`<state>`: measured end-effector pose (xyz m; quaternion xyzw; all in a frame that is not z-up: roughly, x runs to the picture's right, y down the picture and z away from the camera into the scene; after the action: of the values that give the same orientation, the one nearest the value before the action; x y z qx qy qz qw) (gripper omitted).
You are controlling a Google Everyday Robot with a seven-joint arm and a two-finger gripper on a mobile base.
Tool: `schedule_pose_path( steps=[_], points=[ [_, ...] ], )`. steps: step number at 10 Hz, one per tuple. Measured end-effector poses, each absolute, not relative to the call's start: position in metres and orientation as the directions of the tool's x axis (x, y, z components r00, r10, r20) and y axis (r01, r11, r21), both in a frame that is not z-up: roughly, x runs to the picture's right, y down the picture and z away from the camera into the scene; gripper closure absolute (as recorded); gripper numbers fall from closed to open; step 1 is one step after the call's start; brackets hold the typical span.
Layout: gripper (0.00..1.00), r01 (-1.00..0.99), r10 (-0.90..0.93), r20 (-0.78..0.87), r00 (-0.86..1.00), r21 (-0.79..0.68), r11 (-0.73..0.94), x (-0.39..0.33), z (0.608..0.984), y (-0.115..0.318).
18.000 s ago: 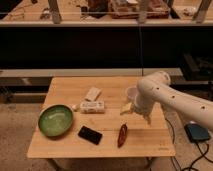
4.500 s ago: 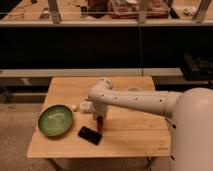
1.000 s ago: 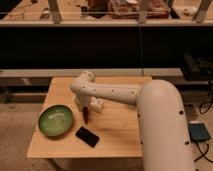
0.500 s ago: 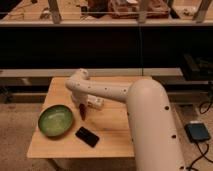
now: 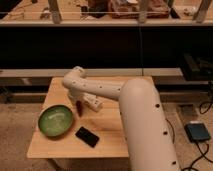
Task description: Drag the pepper across the table
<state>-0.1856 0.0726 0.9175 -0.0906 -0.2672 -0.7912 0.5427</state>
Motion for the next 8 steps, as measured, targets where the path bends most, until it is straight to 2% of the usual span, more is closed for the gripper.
schedule_pose_path(
  steps=[8],
  points=[
    [1.0,0.873,-0.776,0.426,-0.466,0.366,-0.323,-0.217,0.933,0.058]
  ],
)
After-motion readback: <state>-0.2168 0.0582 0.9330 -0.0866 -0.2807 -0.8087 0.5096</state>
